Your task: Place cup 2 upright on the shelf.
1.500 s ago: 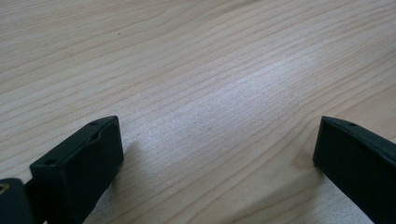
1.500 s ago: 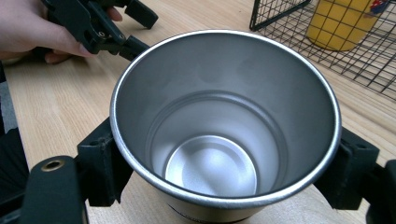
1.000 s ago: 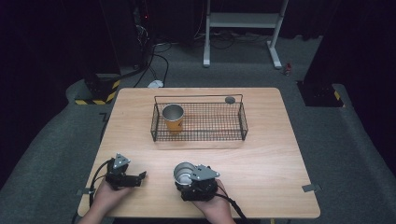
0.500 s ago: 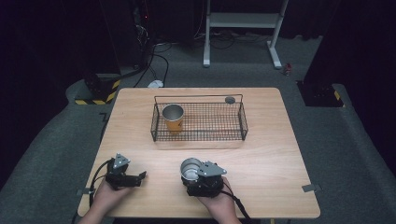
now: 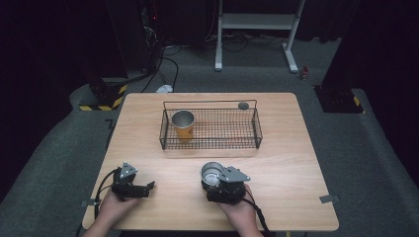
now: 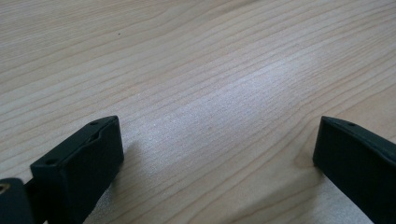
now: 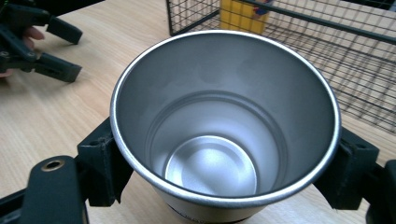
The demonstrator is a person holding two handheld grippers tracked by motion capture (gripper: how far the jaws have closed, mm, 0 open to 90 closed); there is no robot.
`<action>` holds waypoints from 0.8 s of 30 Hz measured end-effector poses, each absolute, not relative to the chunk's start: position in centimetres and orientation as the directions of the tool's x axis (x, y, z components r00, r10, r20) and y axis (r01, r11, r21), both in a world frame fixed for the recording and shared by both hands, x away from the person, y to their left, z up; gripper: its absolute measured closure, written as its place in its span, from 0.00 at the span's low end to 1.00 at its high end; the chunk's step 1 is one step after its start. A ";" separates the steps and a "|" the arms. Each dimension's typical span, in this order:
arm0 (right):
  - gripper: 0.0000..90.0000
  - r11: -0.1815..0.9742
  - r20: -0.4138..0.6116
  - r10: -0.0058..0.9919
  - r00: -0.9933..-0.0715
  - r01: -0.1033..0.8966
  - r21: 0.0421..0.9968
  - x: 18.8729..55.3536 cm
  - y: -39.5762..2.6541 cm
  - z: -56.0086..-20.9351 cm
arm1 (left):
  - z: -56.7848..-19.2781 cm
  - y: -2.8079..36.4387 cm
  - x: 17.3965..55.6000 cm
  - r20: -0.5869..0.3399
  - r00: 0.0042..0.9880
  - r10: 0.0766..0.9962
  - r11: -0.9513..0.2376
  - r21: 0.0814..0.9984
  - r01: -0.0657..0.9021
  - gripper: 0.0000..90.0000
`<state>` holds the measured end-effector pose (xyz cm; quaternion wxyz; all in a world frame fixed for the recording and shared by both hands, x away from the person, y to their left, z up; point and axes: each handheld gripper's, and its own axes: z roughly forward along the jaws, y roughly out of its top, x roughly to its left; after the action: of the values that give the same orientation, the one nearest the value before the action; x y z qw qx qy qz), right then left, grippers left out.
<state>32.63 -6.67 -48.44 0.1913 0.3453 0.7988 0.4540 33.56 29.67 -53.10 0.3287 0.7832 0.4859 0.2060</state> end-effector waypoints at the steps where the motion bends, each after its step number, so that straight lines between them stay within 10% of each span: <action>1: 0.21 0.345 0.010 0.730 -0.684 0.381 0.858 32.7 -6.8 -48.4 | -53.1 29.7 33.6 0.003 0.443 0.897 -0.311 0.715 0.626 0.02; 24: 0.21 0.287 0.001 0.815 -0.580 0.404 0.868 34.0 -10.9 -48.1 | -53.1 29.7 33.6 0.003 0.444 0.896 -0.312 0.716 0.625 0.02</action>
<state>34.00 -10.91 -48.12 0.2297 0.3965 0.7685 0.4465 33.56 29.69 -53.10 0.3292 0.7833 0.4856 0.2058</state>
